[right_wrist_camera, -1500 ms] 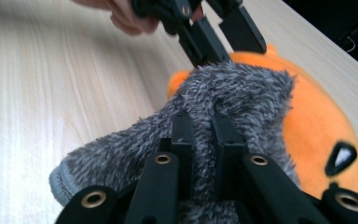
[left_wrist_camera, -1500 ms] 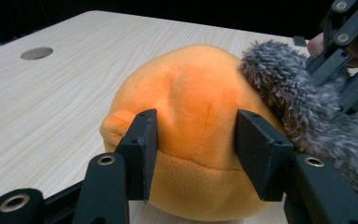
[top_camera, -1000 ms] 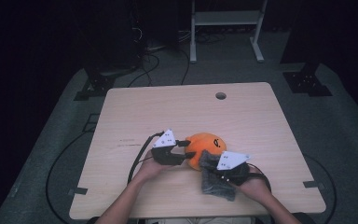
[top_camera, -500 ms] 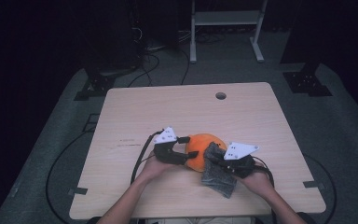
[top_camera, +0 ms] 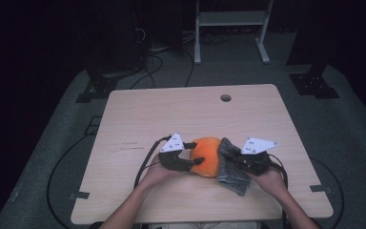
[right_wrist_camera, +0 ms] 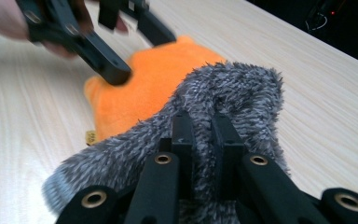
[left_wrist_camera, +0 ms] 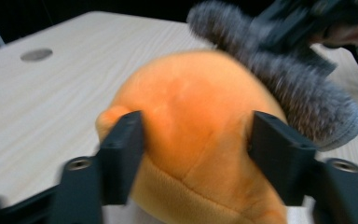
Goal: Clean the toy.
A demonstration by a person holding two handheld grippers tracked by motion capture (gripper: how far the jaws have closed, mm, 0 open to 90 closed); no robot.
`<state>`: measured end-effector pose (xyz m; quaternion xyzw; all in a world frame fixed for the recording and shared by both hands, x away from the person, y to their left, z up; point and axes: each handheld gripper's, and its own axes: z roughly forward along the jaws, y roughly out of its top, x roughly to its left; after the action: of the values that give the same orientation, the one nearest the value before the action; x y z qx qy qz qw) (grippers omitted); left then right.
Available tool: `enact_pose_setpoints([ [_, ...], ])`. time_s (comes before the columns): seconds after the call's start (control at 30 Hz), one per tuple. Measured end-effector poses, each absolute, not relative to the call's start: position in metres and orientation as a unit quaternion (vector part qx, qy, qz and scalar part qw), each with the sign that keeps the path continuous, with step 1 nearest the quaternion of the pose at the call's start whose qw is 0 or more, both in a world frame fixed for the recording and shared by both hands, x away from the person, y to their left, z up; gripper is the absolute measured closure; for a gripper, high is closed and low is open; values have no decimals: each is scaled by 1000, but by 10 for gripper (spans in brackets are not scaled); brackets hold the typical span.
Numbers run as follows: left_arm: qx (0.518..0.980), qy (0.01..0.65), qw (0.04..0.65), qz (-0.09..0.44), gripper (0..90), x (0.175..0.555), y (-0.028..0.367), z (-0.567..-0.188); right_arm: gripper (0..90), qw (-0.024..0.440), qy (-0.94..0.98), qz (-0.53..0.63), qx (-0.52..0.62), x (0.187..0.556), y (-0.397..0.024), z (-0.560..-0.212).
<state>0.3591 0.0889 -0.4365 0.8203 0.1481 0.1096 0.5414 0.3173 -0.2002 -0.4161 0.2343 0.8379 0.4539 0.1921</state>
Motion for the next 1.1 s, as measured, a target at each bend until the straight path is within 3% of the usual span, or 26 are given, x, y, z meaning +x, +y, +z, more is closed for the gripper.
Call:
enact_pose_setpoints([
  [0.07,807,139,558,131,276,357,89,-430,814,183,842,457,219,316,-196,-418],
  [0.13,814,134,547,141,306,358,85,-431,814,184,848,455,202,312,-191,-418],
  [0.27,822,135,538,126,371,359,83,-438,814,181,849,453,205,309,-193,-421],
  [0.53,829,118,532,126,394,352,81,-440,814,159,852,435,242,306,-219,-435],
  [0.8,830,119,531,123,413,350,82,-444,814,161,831,480,229,310,-203,-413],
  [1.1,830,121,532,113,416,351,86,-444,814,150,842,441,271,310,-226,-436],
])
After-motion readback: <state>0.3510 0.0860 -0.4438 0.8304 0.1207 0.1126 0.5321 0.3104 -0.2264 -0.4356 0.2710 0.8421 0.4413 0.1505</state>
